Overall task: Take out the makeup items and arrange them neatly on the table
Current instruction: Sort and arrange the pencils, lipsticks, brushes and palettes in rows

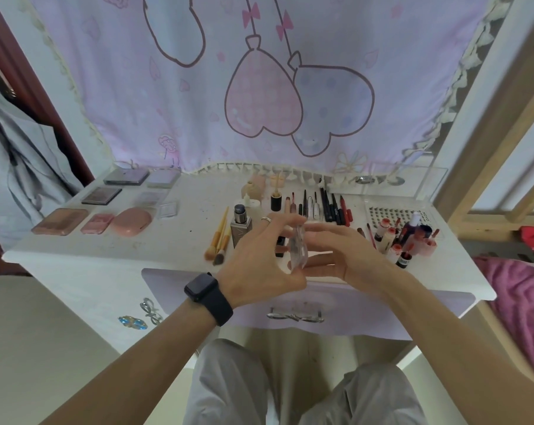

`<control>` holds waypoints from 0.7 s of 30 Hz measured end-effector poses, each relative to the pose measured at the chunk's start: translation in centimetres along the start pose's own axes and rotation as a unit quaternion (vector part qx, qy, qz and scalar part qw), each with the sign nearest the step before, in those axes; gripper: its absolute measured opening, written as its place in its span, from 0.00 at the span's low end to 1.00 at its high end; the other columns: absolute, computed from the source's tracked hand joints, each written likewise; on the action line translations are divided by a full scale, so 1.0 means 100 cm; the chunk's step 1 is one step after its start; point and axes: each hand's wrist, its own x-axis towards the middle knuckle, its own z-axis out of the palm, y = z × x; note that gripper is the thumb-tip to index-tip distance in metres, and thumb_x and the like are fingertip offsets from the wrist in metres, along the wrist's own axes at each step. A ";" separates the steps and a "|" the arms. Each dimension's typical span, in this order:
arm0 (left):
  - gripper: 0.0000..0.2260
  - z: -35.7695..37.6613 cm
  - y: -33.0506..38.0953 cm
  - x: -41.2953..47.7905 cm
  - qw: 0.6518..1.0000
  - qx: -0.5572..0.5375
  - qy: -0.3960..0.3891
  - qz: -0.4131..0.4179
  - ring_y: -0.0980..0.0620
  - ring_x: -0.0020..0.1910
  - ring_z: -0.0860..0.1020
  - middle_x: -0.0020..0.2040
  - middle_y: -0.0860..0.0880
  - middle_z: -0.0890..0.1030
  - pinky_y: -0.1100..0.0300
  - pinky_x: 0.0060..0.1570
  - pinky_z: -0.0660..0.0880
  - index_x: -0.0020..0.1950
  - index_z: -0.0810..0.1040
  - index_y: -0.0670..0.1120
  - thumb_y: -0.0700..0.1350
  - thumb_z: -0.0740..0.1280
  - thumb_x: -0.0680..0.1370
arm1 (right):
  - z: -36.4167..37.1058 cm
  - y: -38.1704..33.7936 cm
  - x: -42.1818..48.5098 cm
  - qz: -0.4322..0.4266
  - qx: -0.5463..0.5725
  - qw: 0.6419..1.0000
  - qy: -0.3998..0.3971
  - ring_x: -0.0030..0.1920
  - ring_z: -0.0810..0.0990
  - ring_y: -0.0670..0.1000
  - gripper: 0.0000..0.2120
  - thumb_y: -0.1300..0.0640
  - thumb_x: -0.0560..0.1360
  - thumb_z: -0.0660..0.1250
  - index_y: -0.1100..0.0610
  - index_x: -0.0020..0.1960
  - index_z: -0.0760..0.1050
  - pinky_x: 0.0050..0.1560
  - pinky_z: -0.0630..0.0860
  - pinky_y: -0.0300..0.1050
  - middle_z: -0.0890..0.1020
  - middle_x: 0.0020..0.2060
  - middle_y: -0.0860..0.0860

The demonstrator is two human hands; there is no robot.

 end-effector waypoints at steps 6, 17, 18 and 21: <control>0.33 0.002 0.000 -0.004 0.996 0.072 -0.021 0.040 0.53 0.58 0.77 0.64 0.55 0.73 0.53 0.55 0.78 0.70 0.62 0.59 0.50 0.70 0.67 | 0.005 0.001 0.004 -0.032 -0.047 0.998 0.023 0.51 0.87 0.60 0.14 0.54 0.70 0.72 0.51 0.55 0.86 0.51 0.83 0.48 0.87 0.52 0.55; 0.22 0.014 -0.004 0.001 0.947 -0.283 0.099 -0.113 0.54 0.52 0.83 0.55 0.56 0.82 0.57 0.50 0.81 0.61 0.77 0.55 0.39 0.72 0.69 | 0.015 0.012 0.007 0.052 0.071 0.991 0.101 0.51 0.86 0.61 0.15 0.53 0.71 0.76 0.62 0.54 0.86 0.52 0.83 0.50 0.85 0.52 0.63; 0.21 0.016 -0.005 0.001 0.934 -0.316 0.099 -0.133 0.53 0.52 0.83 0.54 0.55 0.83 0.56 0.49 0.81 0.59 0.78 0.56 0.40 0.73 0.69 | 0.015 0.009 0.007 0.053 0.082 0.990 0.107 0.51 0.86 0.60 0.16 0.51 0.71 0.76 0.61 0.54 0.86 0.54 0.82 0.51 0.86 0.52 0.63; 0.20 0.013 -0.007 0.002 0.910 -0.371 0.086 -0.160 0.48 0.54 0.83 0.55 0.52 0.84 0.50 0.55 0.81 0.58 0.80 0.58 0.43 0.73 0.67 | 0.015 0.000 0.008 0.059 0.098 0.985 0.131 0.41 0.86 0.54 0.13 0.50 0.73 0.73 0.59 0.49 0.87 0.41 0.83 0.45 0.87 0.47 0.58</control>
